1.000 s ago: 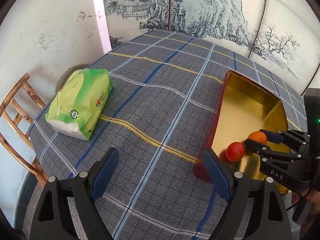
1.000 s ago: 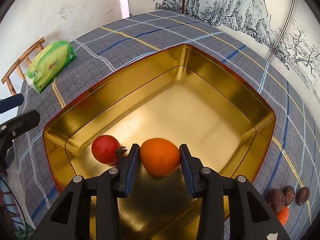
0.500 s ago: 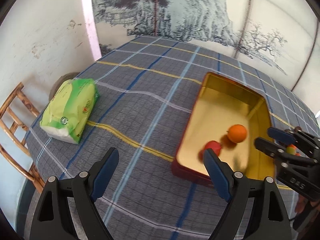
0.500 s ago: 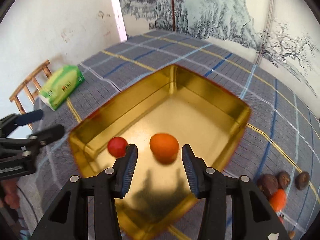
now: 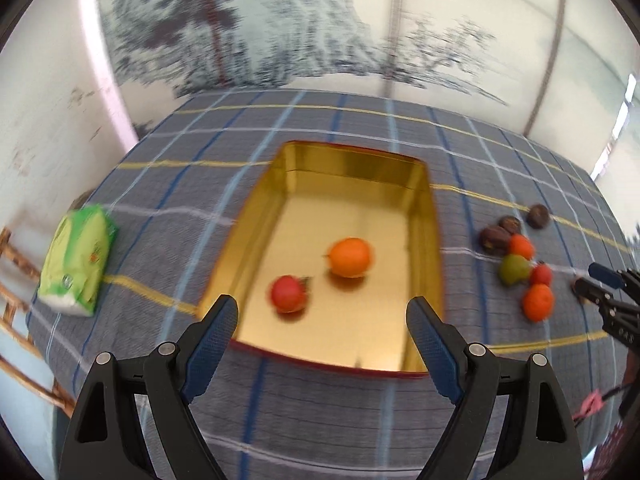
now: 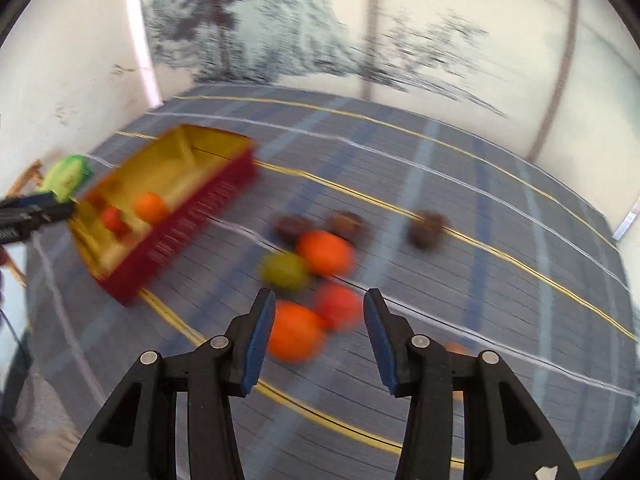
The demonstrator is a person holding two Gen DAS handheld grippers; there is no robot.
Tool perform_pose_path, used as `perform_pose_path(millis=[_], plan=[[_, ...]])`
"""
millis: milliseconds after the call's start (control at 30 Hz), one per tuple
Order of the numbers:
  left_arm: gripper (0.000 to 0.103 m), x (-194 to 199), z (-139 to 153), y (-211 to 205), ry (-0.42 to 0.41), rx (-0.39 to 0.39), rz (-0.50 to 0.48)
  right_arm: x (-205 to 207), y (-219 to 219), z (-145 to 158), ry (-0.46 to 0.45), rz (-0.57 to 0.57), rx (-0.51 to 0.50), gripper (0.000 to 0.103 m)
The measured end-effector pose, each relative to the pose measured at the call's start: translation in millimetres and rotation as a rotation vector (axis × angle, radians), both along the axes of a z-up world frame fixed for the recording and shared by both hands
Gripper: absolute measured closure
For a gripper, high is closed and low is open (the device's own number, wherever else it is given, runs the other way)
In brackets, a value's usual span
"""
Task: Organize fruits
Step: 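Grasp the two tan longans with the right gripper while the left grasps an orange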
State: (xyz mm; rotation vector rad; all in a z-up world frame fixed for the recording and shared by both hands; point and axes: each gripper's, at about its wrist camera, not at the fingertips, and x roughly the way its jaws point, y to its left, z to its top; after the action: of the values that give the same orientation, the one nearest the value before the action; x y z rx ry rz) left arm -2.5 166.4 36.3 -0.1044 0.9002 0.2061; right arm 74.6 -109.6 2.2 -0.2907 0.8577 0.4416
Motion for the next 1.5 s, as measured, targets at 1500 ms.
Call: perform_pose_path(millis=[1500], plan=[[0.045,87,-74,-198,0.154,-0.102,-0.357,64,-118,-56,0.001,-0.304,0.068,0.077]])
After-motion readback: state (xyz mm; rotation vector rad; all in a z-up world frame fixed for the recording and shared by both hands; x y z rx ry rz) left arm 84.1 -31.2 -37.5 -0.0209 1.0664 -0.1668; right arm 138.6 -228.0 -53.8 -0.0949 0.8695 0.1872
